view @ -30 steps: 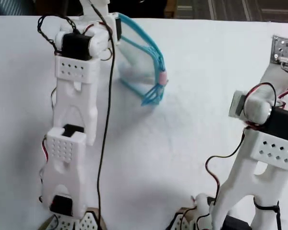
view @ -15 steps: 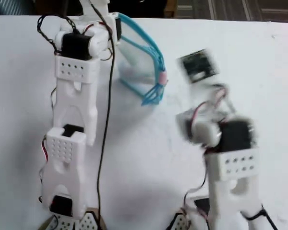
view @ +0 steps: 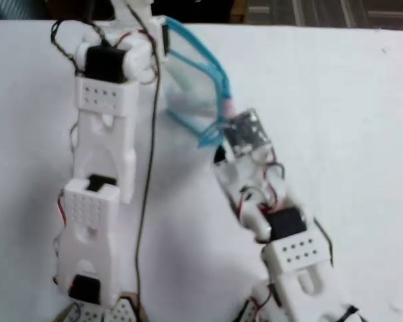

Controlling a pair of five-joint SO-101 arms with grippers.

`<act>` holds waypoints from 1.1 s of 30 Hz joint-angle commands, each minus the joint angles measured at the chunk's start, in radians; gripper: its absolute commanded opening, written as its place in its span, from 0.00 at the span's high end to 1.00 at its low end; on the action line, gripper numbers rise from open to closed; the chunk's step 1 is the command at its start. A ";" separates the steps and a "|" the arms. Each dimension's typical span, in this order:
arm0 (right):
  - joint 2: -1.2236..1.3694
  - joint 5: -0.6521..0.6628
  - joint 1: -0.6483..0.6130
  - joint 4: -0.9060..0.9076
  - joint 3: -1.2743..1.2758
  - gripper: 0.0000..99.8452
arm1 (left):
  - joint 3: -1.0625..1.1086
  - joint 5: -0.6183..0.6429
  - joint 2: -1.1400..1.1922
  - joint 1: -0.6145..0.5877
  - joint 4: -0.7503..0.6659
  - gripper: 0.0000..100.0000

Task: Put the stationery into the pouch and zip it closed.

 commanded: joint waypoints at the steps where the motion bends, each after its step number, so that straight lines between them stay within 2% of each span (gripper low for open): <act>1: -0.018 -0.005 0.024 -0.213 0.071 0.74 | 0.002 0.011 0.030 -0.001 0.005 0.98; 5: -0.016 -0.012 0.019 -0.262 0.114 0.74 | 0.002 0.011 0.033 0.001 0.005 0.98; 8: 0.018 -0.075 0.019 -0.268 0.103 0.74 | 0.002 0.011 0.035 0.002 0.005 0.98; 12: 0.159 -0.126 0.021 -0.298 0.044 0.74 | 0.002 0.011 0.036 0.004 0.005 0.98; 19: 0.463 -0.129 0.019 -0.406 -0.092 0.74 | 0.002 0.011 0.036 0.002 0.003 0.98; 27: 0.619 -0.130 0.019 -0.493 -0.161 0.74 | 0.002 0.011 0.036 -0.001 0.002 0.98; 30: 0.631 -0.130 0.019 -0.536 -0.161 0.80 | 0.002 0.011 0.036 0.001 0.002 0.98; 33: 0.628 -0.130 0.024 -0.549 -0.166 0.94 | 0.002 0.011 0.036 0.001 0.002 0.98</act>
